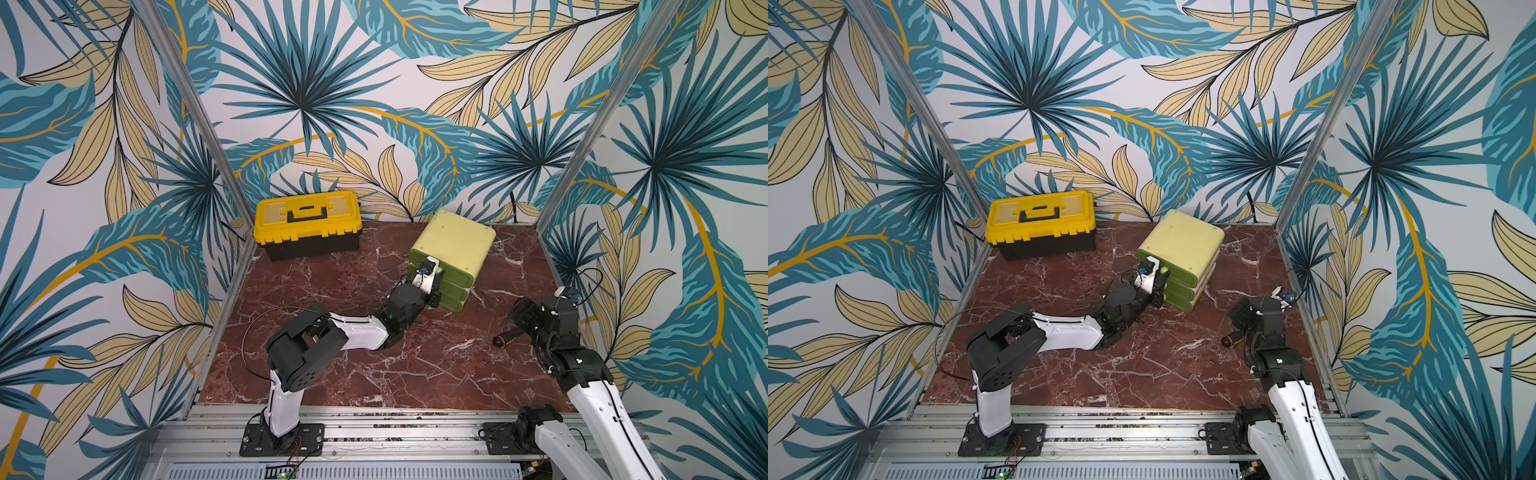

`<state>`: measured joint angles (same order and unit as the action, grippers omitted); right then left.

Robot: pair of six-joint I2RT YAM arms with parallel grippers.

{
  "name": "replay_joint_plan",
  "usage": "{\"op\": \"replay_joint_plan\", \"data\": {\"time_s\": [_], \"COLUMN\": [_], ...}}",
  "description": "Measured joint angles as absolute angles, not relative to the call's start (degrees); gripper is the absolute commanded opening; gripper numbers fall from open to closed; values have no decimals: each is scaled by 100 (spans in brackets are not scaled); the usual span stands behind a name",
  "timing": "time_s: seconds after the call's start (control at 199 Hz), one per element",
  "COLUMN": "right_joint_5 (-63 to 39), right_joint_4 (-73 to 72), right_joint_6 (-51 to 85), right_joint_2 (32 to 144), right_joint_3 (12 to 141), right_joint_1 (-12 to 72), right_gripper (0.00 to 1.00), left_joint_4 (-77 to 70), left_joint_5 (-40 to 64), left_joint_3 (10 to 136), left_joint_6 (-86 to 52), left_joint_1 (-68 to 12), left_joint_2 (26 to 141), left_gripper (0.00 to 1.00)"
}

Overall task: Take the cookies out of the drawer
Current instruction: Open the drawer in the storage box.

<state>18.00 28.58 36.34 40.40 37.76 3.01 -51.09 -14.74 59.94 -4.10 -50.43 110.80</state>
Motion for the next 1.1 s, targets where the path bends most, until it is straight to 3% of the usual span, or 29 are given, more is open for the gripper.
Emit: {"op": "replay_joint_plan", "data": {"time_s": [0.707, 1.099], "right_joint_5": [1712, 701], "right_joint_4": [2910, 3964], "right_joint_6": [3395, 3037], "right_joint_2": [4053, 4910], "right_joint_3": [3835, 5310], "right_joint_1": [301, 301], "right_gripper": [89, 87], "left_joint_4": [-5968, -6351], "left_joint_5": [-1507, -1739], "left_joint_3": [5059, 4429], "left_joint_6": [-294, -169], "left_joint_1": [-5179, -5319], "left_joint_2": [10722, 10339], "left_gripper": [5, 4]}}
